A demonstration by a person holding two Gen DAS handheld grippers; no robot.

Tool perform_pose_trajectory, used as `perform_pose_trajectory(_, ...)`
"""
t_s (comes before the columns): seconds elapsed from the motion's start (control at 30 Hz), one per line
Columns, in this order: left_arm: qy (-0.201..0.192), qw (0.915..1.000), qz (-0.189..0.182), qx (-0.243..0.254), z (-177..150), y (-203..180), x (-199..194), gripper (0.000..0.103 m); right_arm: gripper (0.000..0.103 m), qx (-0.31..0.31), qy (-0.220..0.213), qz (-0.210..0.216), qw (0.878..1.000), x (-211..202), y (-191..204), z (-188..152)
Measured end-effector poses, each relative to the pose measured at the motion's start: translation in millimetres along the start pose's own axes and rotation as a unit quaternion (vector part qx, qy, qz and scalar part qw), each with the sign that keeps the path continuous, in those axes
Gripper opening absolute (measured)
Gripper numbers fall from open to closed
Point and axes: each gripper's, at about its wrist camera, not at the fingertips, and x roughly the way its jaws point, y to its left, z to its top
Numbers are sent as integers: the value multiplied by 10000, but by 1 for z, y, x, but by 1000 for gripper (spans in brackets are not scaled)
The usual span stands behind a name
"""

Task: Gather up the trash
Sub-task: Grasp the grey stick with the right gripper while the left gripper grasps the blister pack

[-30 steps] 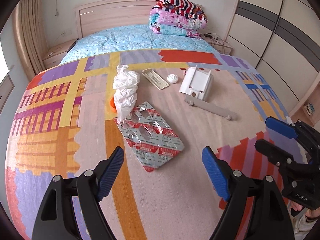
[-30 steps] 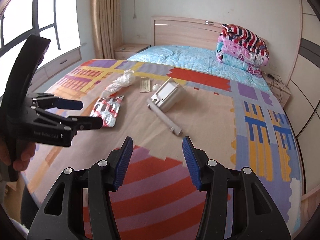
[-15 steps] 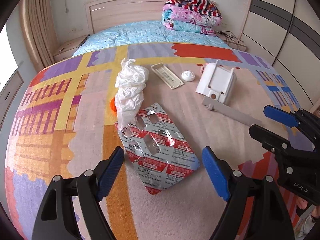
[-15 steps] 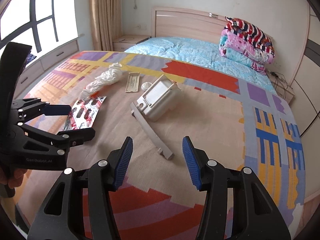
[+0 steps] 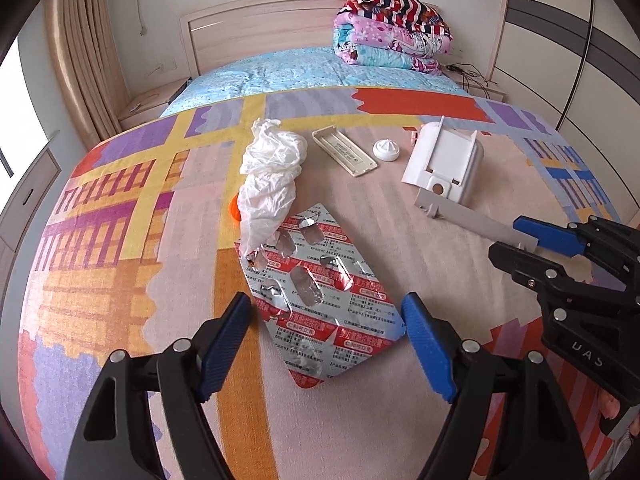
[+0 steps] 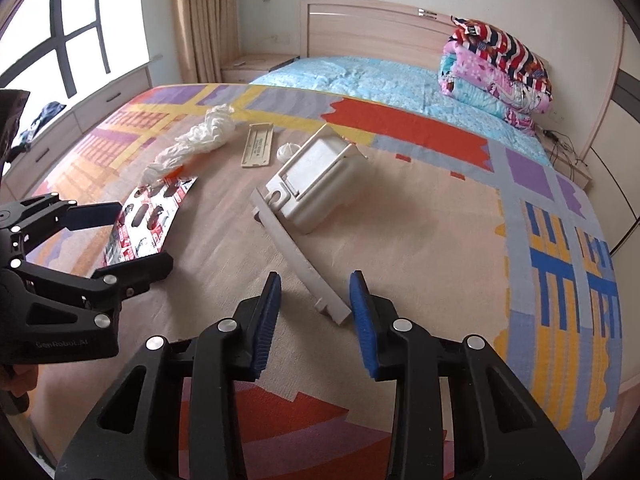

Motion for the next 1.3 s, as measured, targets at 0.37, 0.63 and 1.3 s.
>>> perform_pose_trajectory(0.37, 8, 9999, -144, 89, -10, 2, -11, 59, 14, -5, 2, 205, 9998, -10, 11, -9)
perform_pose_trajectory(0.63, -134, 9993, -239, 265, -30, 0, -37, 58, 13, -74, -96, 236, 9996, -31, 24, -18)
perform_pose_trajectory(1.3, -568, 9957, -535, 504, -87, 4, -123, 58, 12, -151, -453, 382, 9981, -103, 68, -51)
